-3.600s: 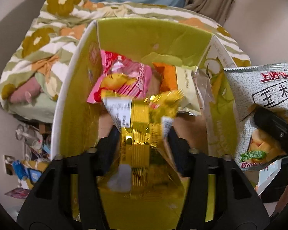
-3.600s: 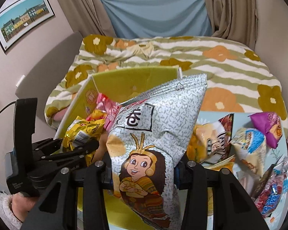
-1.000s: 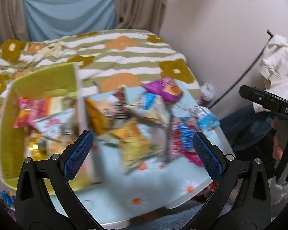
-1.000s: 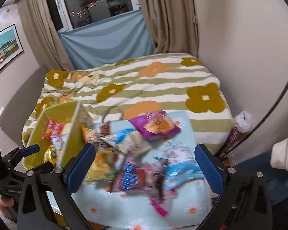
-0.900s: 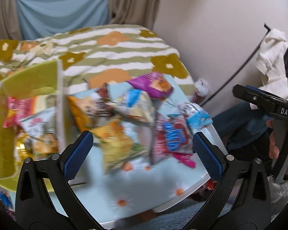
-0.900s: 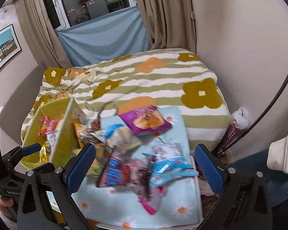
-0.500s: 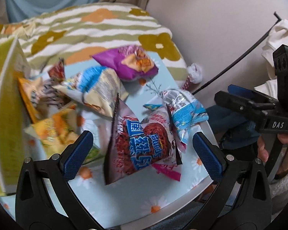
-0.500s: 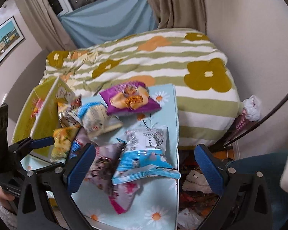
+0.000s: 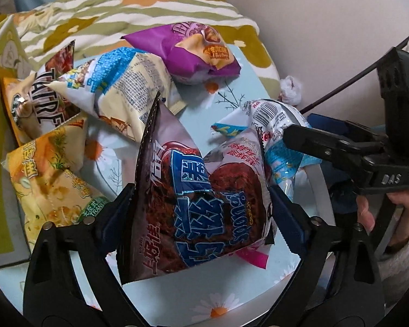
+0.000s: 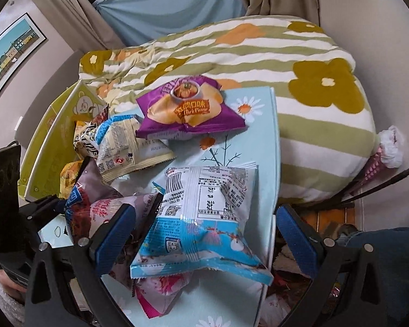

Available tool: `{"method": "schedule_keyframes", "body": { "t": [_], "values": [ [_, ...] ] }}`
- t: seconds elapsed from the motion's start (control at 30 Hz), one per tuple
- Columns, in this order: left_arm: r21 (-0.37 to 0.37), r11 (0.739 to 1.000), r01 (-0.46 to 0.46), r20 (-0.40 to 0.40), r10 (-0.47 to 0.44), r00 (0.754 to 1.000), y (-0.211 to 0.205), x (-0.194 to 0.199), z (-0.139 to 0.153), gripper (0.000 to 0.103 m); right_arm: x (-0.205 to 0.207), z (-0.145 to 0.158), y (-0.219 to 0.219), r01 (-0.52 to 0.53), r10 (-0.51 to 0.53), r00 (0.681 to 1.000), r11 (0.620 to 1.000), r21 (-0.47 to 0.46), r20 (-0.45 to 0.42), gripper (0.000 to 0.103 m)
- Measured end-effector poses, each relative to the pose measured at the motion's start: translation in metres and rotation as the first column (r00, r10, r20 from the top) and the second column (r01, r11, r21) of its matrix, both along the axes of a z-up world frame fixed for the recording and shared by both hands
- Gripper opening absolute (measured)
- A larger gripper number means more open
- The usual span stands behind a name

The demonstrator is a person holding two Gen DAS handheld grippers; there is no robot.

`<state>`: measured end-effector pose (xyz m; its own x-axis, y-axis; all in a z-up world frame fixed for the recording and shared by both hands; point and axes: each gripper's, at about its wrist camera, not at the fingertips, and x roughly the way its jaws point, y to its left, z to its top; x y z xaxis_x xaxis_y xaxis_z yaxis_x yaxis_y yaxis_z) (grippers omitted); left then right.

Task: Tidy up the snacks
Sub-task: 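Grasp the dark chocolate-cookie bag with the left tool while the right tool grasps the blue-white bag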

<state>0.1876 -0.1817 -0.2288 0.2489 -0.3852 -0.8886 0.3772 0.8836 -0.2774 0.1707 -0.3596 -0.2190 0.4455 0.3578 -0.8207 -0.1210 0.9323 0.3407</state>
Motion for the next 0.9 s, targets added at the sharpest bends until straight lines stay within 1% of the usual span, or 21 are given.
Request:
{"method": "schedule_keyframes", "body": {
  "t": [0.03,0.07,0.2,0.3,0.43,0.67,0.77,0.83,0.9],
  "values": [
    [0.002,1.0,-0.001,0.005,0.001,1.0,0.0,0.0,0.001,0.082,0.001,-0.002,0.001,-0.002,0.002,1.0,1.0,0.004,-0.003,0.103],
    [0.007,1.0,0.0,0.005,0.0,1.0,0.0,0.001,0.001,0.078,0.002,-0.003,0.001,-0.004,0.005,1.0,1.0,0.008,-0.006,0.103],
    [0.014,1.0,0.007,0.005,-0.007,1.0,0.002,0.001,0.001,0.075,0.008,-0.009,0.005,-0.024,0.024,1.0,1.0,0.011,-0.02,0.102],
    [0.029,1.0,-0.005,0.015,0.004,1.0,0.004,0.0,0.005,0.074,0.011,-0.013,0.006,-0.035,0.035,0.999,0.999,0.008,-0.033,0.1],
    [0.049,0.998,-0.031,0.026,0.03,0.999,0.01,-0.002,0.011,0.074,0.014,-0.016,0.009,-0.046,0.046,0.998,0.999,0.009,-0.047,0.099],
    [0.052,0.995,-0.08,0.022,0.079,0.997,0.025,-0.003,0.013,0.074,0.02,-0.023,0.015,-0.077,0.076,0.995,0.997,-0.008,-0.069,0.094],
    [0.049,0.994,-0.096,0.021,0.096,0.995,0.031,-0.005,0.014,0.074,0.023,-0.028,0.02,-0.094,0.092,0.992,0.995,-0.019,-0.085,0.085],
    [0.046,0.993,-0.107,0.021,0.106,0.994,0.032,-0.005,0.015,0.074,0.024,-0.033,0.022,-0.101,0.097,0.99,0.995,-0.027,-0.102,0.077],
    [0.044,0.993,-0.112,0.023,0.111,0.994,0.032,-0.005,0.015,0.074,0.024,-0.035,0.024,-0.106,0.102,0.989,0.994,-0.033,-0.105,0.075]
  ]
}}
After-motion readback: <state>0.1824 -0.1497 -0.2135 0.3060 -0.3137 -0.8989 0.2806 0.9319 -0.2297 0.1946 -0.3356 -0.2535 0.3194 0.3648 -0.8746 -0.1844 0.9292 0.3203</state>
